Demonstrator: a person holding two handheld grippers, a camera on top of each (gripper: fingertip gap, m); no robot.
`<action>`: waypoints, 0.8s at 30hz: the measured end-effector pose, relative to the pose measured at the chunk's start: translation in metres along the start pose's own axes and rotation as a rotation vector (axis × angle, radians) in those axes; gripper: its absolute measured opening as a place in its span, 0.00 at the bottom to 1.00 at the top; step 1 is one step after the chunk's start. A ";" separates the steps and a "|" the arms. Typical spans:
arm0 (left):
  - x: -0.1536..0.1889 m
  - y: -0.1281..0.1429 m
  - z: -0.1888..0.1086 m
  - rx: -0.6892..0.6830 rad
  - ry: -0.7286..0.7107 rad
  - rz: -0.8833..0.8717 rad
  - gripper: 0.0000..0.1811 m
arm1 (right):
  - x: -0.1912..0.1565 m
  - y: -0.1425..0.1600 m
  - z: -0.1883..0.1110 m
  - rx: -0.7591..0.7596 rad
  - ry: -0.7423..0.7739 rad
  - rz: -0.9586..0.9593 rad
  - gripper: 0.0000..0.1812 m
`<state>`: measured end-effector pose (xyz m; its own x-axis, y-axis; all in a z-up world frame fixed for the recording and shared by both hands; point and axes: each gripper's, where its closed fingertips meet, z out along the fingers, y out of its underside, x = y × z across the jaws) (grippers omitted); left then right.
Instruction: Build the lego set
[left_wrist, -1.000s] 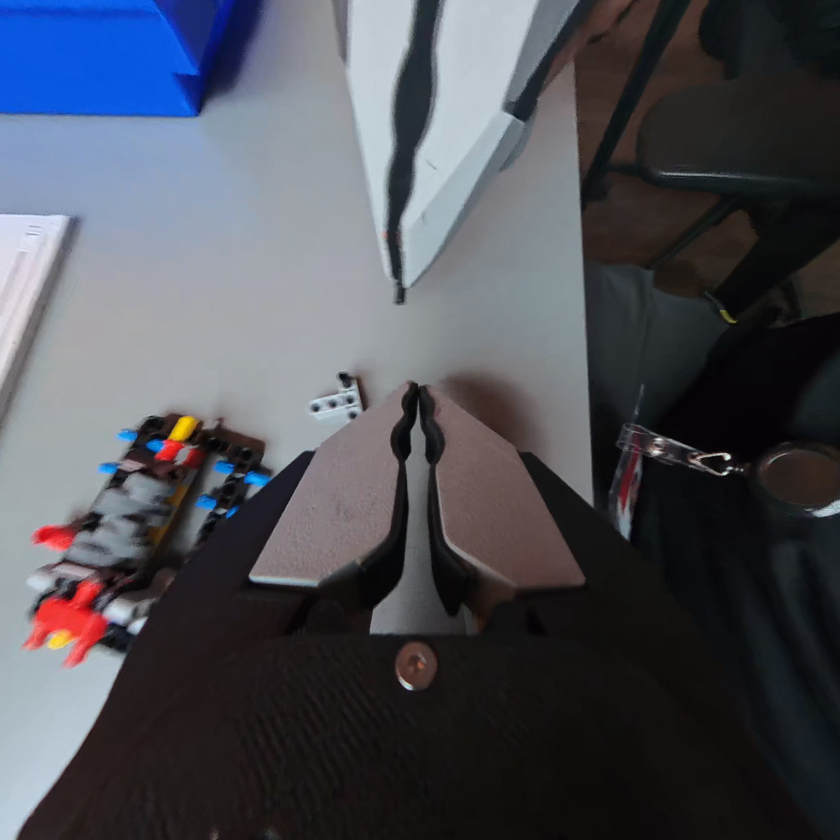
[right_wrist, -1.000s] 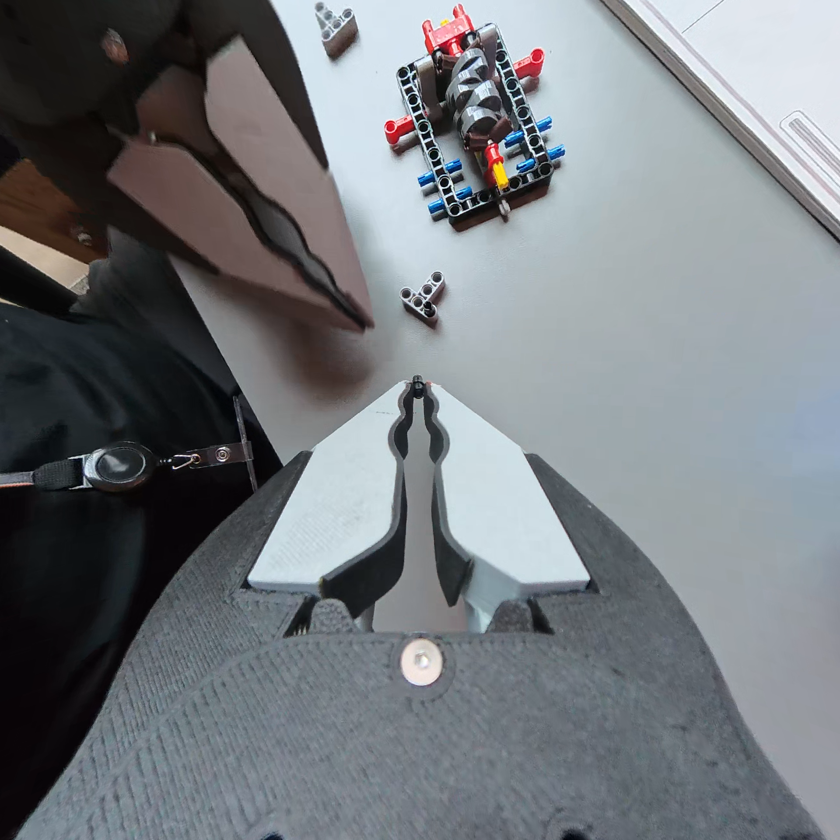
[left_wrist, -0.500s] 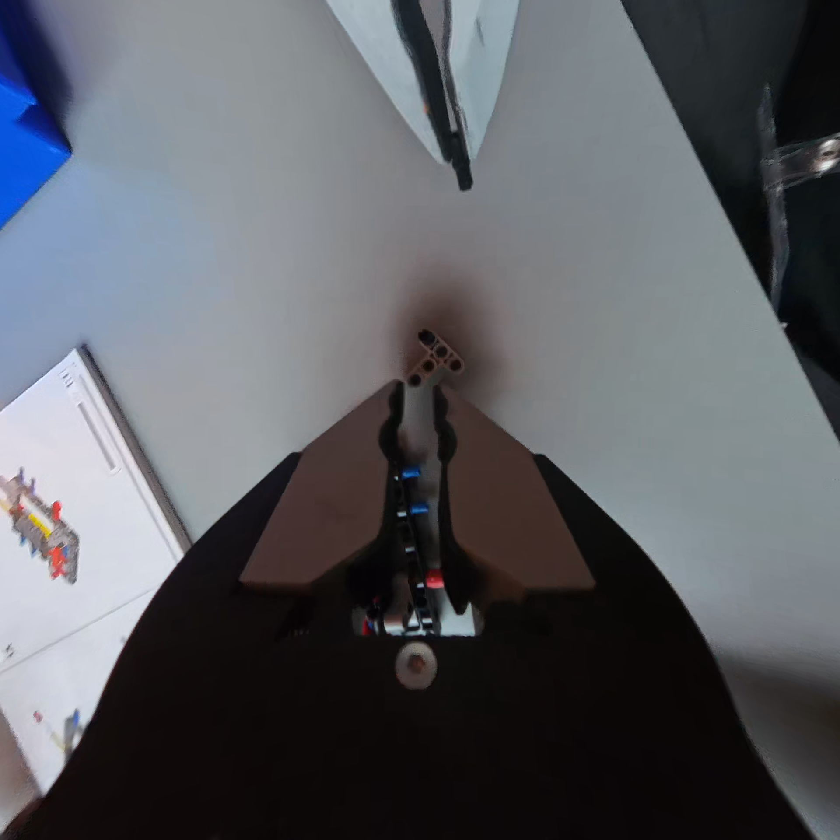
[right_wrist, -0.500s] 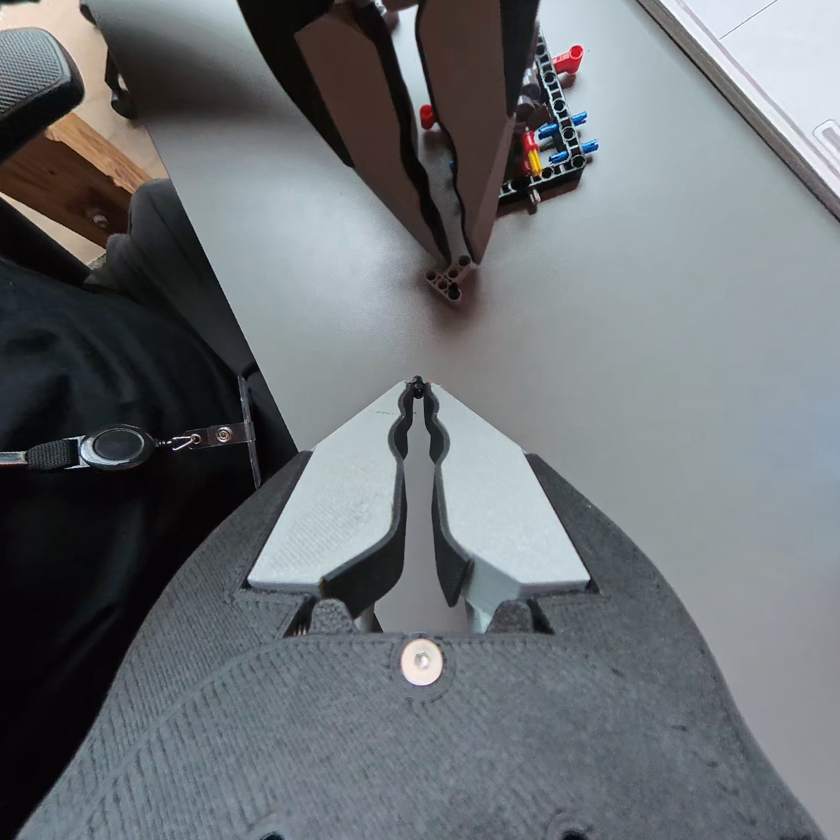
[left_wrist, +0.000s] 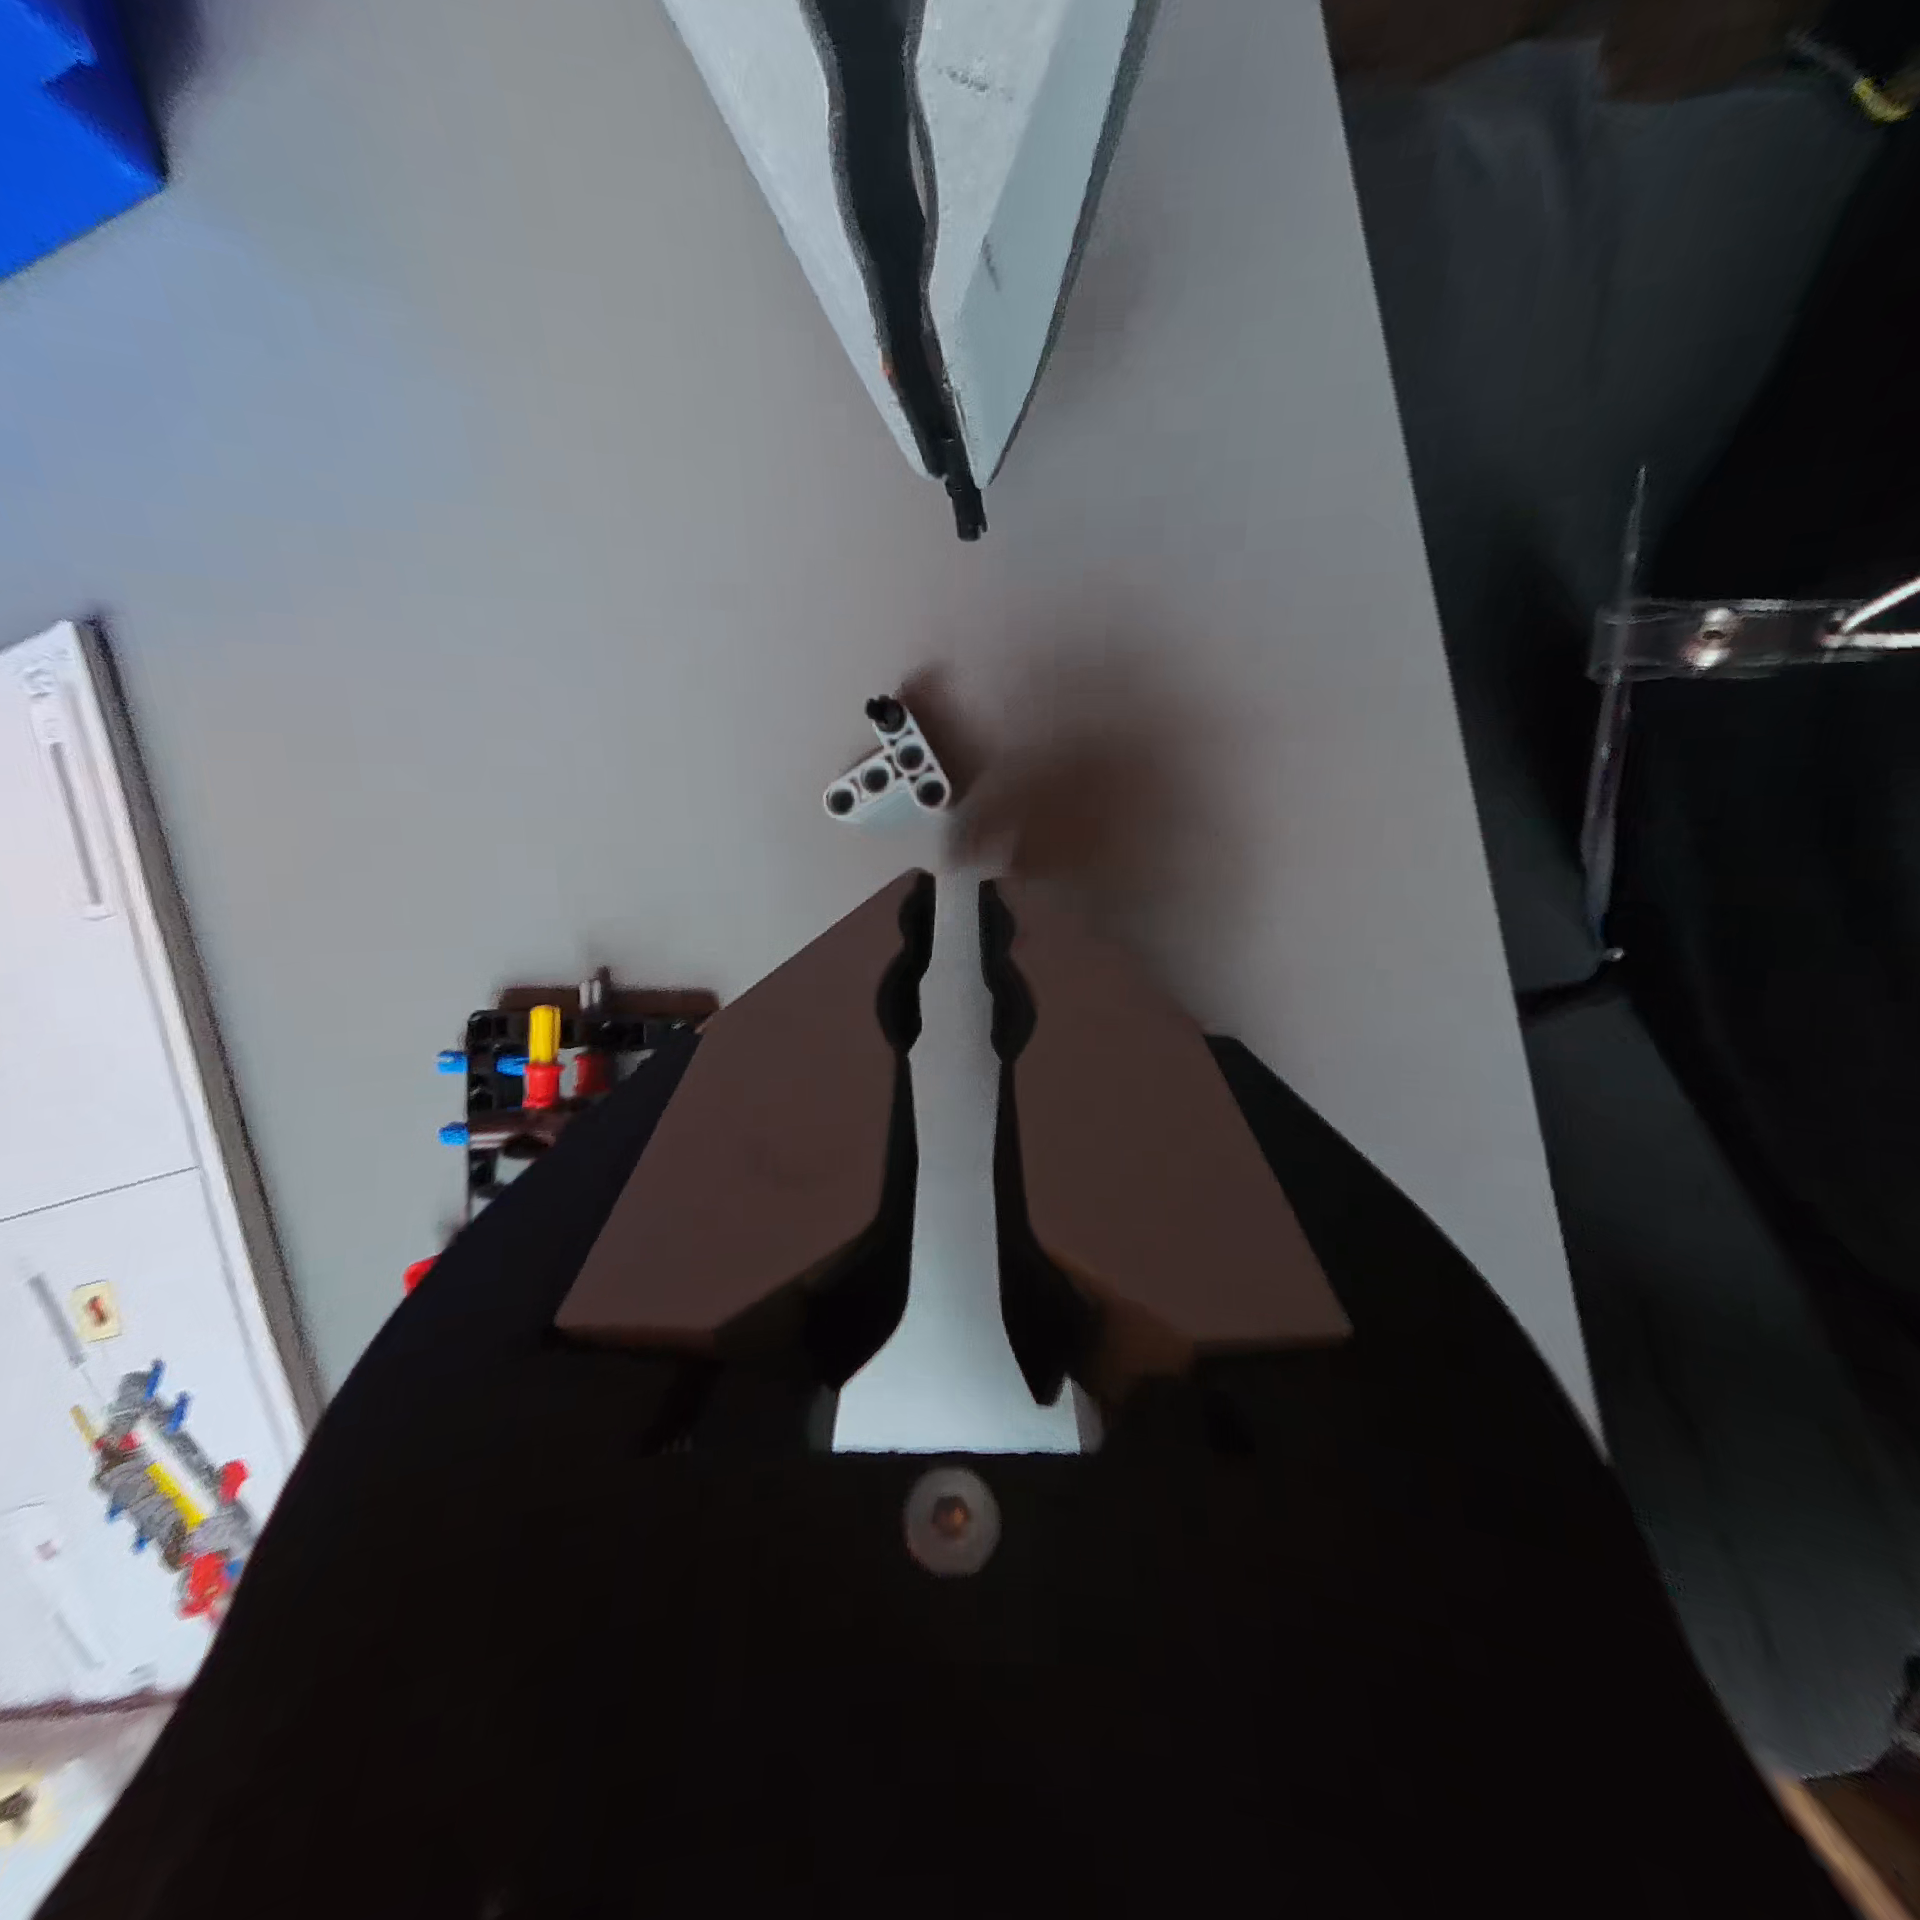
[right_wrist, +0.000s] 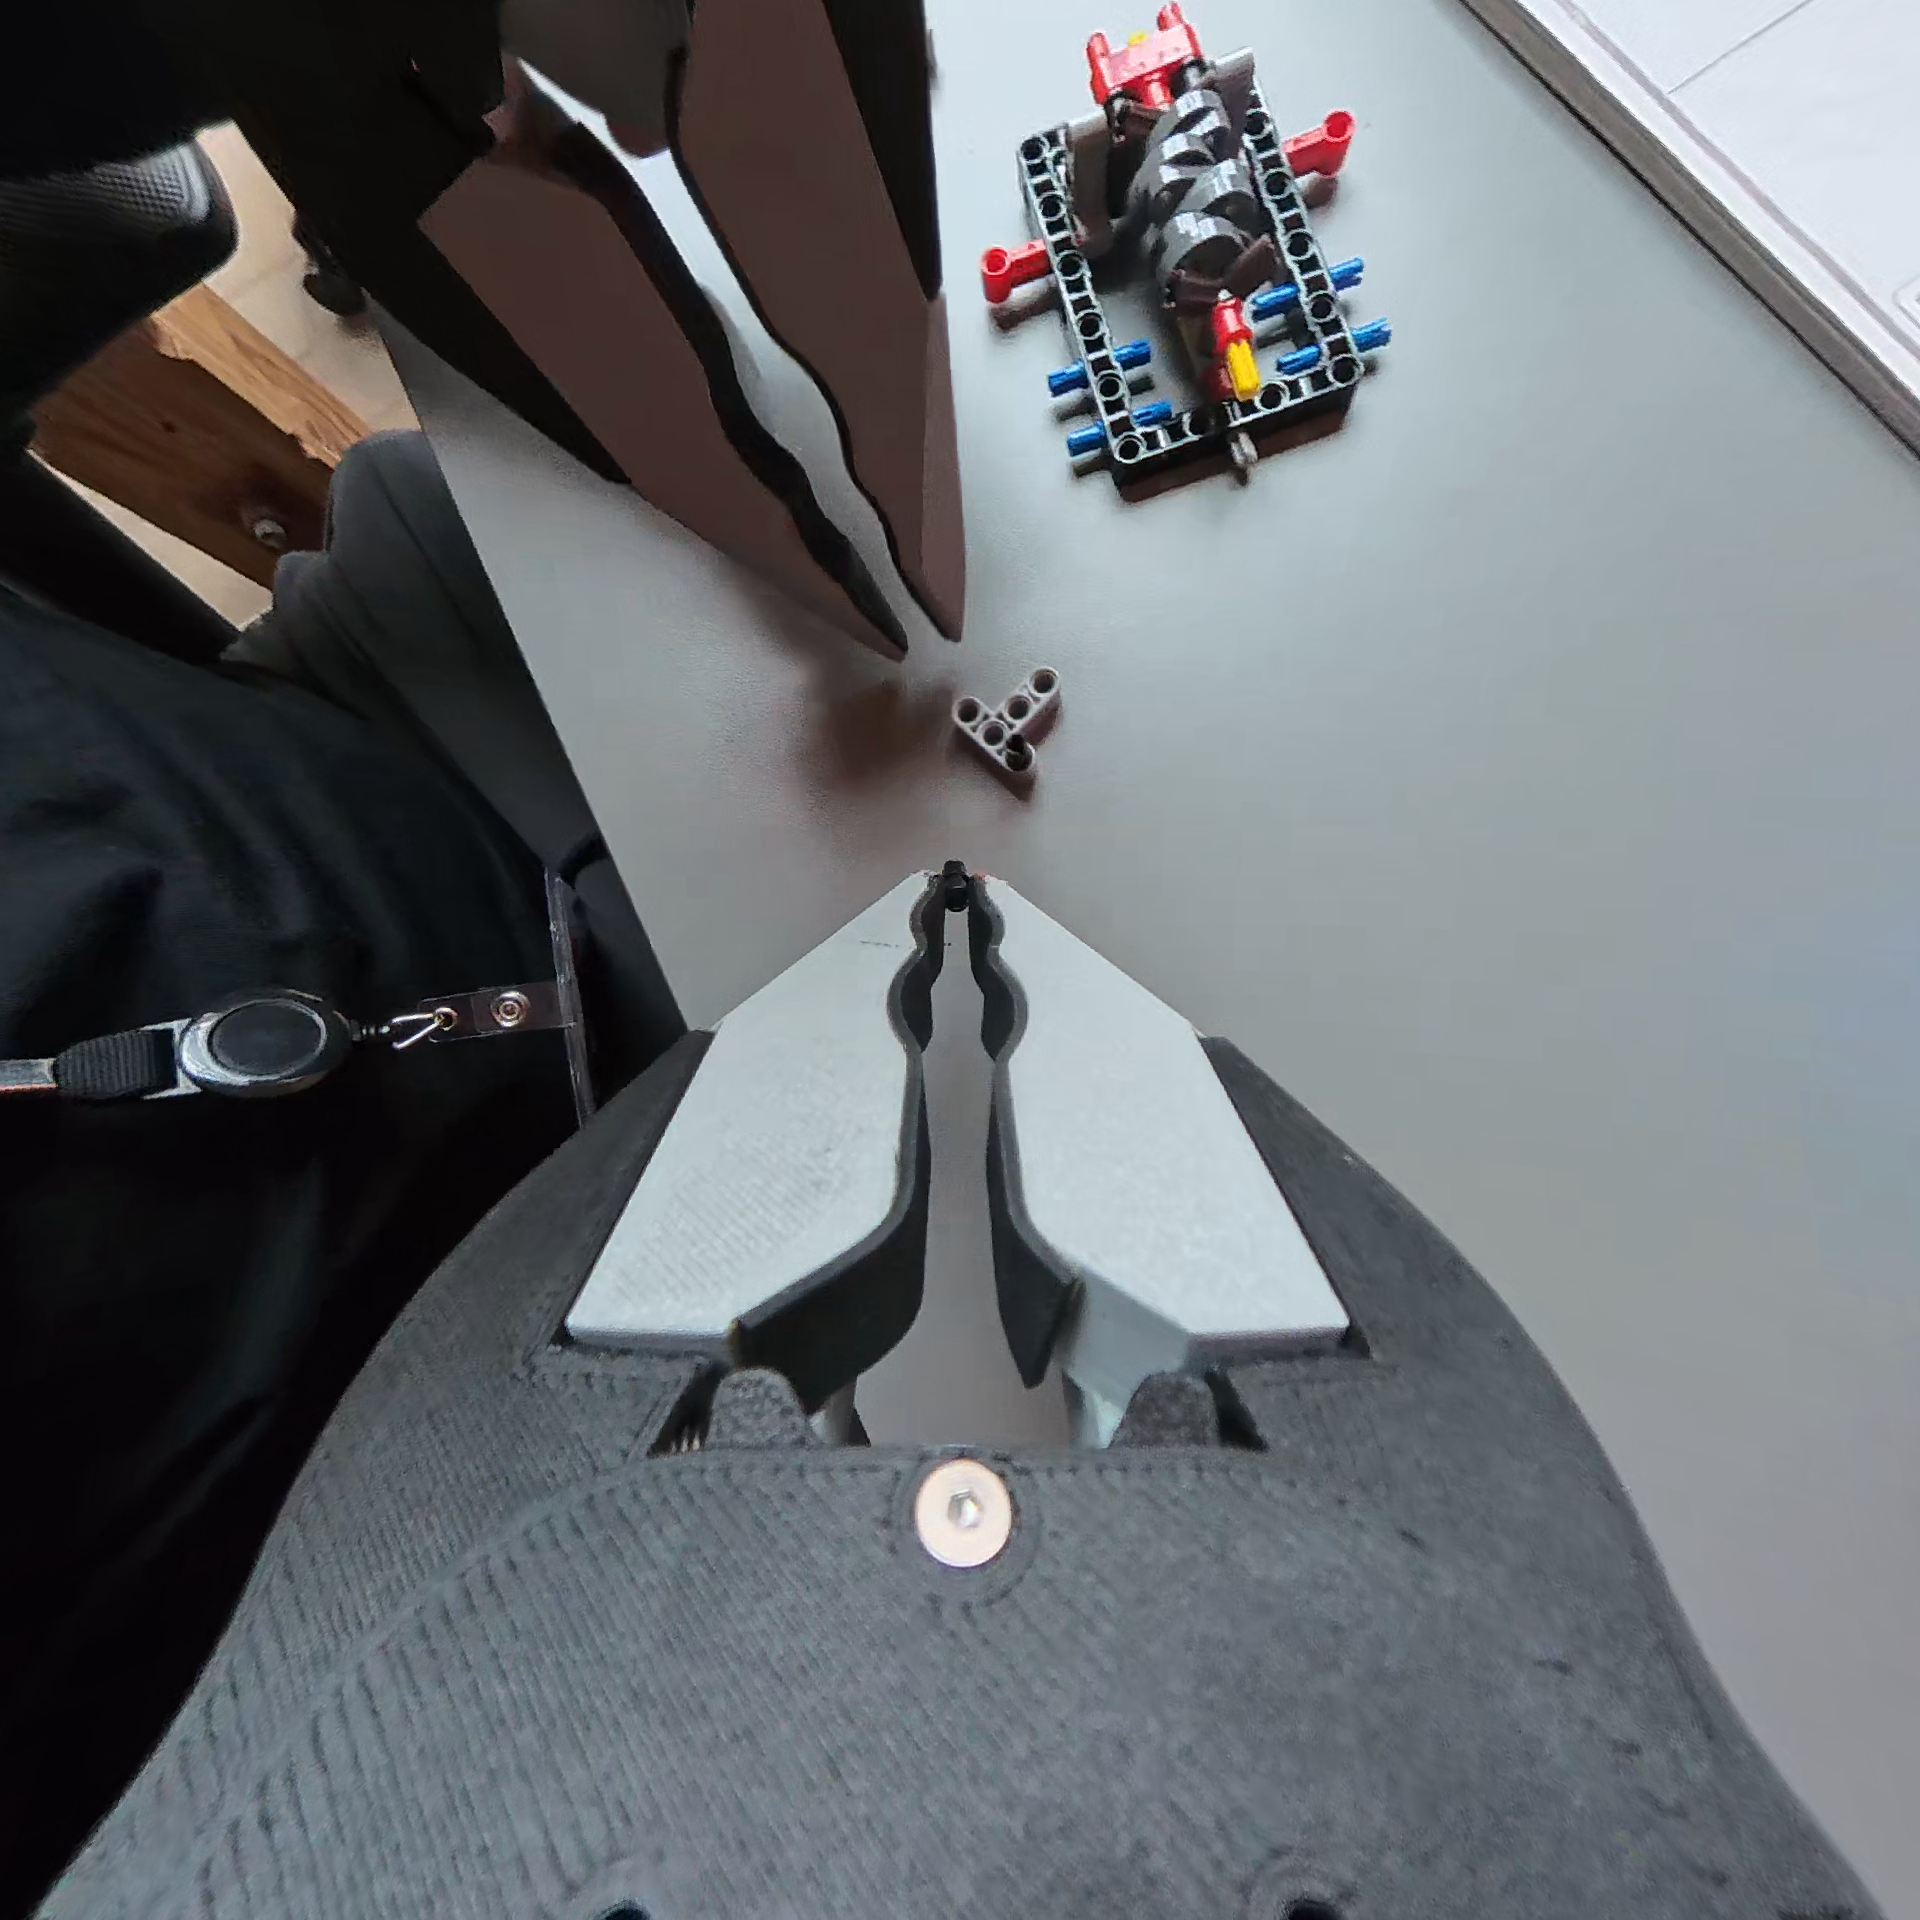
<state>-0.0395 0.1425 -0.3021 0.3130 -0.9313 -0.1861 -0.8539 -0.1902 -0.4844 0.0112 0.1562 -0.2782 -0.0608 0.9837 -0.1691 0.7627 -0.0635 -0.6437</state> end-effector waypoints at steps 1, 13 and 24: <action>-0.001 0.001 -0.003 0.003 -0.008 0.029 0.04 | -0.001 -0.001 0.002 0.002 -0.004 0.000 0.01; -0.017 -0.011 0.015 0.033 0.168 0.176 0.07 | 0.002 -0.007 0.033 -0.004 -0.009 0.016 0.01; -0.011 -0.006 0.011 0.041 0.118 -0.028 0.06 | 0.019 -0.012 0.032 0.019 0.023 0.043 0.01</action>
<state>-0.0331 0.1577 -0.3068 0.2830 -0.9565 -0.0713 -0.8271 -0.2058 -0.5230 -0.0193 0.1703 -0.2977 -0.0134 0.9837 -0.1794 0.7520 -0.1083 -0.6502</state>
